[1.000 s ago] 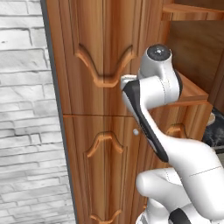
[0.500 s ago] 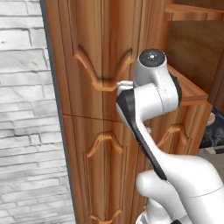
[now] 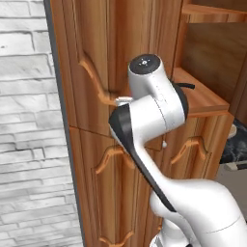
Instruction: Retrieve the pan from the cabinet, then place the raw meat into the pan to avoid contamination.
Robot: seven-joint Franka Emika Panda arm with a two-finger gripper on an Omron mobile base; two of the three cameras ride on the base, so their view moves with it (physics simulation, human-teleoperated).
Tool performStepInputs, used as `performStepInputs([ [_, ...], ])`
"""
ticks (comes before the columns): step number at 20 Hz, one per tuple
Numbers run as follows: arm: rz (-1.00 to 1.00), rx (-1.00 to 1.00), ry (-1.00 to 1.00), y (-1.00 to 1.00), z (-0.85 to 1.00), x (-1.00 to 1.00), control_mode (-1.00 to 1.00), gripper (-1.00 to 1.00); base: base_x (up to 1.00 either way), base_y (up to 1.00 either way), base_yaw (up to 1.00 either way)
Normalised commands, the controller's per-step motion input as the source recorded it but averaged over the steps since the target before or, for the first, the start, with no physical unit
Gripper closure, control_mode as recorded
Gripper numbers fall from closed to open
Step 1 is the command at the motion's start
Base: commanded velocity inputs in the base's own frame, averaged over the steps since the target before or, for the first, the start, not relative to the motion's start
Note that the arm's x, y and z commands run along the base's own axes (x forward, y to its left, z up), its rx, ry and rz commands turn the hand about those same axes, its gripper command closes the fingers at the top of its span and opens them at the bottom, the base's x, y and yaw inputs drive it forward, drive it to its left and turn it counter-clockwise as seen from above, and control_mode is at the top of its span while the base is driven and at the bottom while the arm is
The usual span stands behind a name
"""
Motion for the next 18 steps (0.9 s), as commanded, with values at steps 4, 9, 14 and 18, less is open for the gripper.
performStepInputs([
  [4, -0.11, -0.06, 0.03, 0.67, -0.3, -0.27, -1.0, 1.0, 0.0, 0.0, 0.0],
  [9, -0.14, 0.0, 0.0, 0.4, -0.2, -0.05, -1.0, 1.0, 0.0, 0.0, 0.0],
  [14, -0.12, 0.0, 0.0, 0.38, -0.17, -0.01, -1.0, -1.0, 0.0, 0.0, 0.0],
  [18, -0.11, 0.0, 0.0, 0.13, -0.06, -0.04, -1.0, -1.0, 0.0, 0.0, 0.0],
])
